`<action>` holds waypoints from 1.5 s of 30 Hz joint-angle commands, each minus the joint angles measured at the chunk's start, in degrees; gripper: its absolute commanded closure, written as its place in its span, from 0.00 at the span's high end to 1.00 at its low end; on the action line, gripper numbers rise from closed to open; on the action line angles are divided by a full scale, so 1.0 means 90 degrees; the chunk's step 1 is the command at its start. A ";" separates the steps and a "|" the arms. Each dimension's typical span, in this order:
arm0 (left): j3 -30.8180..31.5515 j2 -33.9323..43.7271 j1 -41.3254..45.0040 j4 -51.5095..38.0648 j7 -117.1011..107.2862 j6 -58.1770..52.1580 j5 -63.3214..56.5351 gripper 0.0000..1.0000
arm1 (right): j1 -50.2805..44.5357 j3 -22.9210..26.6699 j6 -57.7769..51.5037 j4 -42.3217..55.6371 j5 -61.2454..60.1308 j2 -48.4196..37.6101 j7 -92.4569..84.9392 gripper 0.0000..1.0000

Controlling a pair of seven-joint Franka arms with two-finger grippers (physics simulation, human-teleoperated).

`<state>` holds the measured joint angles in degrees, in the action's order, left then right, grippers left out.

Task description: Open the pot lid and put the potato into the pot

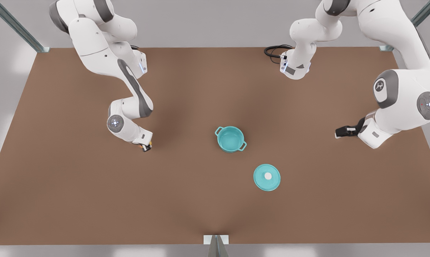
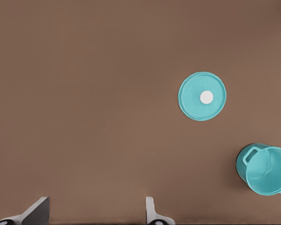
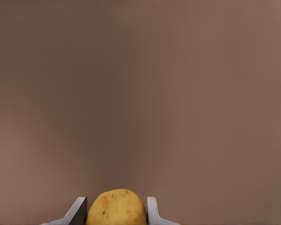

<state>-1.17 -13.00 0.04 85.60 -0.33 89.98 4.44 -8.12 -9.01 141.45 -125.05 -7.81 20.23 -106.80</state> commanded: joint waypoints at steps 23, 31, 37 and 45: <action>0.0004 -0.0167 -0.0014 0.0098 0.0613 -0.0203 0.0269 1.00 | -0.1099 -0.1011 -0.0248 0.1882 -0.1211 0.0711 0.1594 0.54; 0.0023 -0.0235 0.0182 -0.0117 0.0075 -0.0193 0.0269 1.00 | -0.1988 -0.1001 -0.0161 0.3006 -0.1915 0.1541 0.1808 0.54; 0.0023 -0.0284 0.0182 -0.0087 0.0085 -0.0193 0.0269 1.00 | -0.2535 -0.0913 0.0191 0.3973 -0.1876 0.2489 0.2238 0.54; 0.0023 -0.0284 0.0182 -0.0068 0.0075 -0.0203 0.0269 1.00 | -0.2984 -0.0835 0.0230 0.4783 -0.1905 0.3006 0.2648 0.56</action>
<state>-0.96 -15.62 1.67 84.99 2.51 88.23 6.89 -34.68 -16.57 142.88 -82.10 -24.86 47.32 -90.75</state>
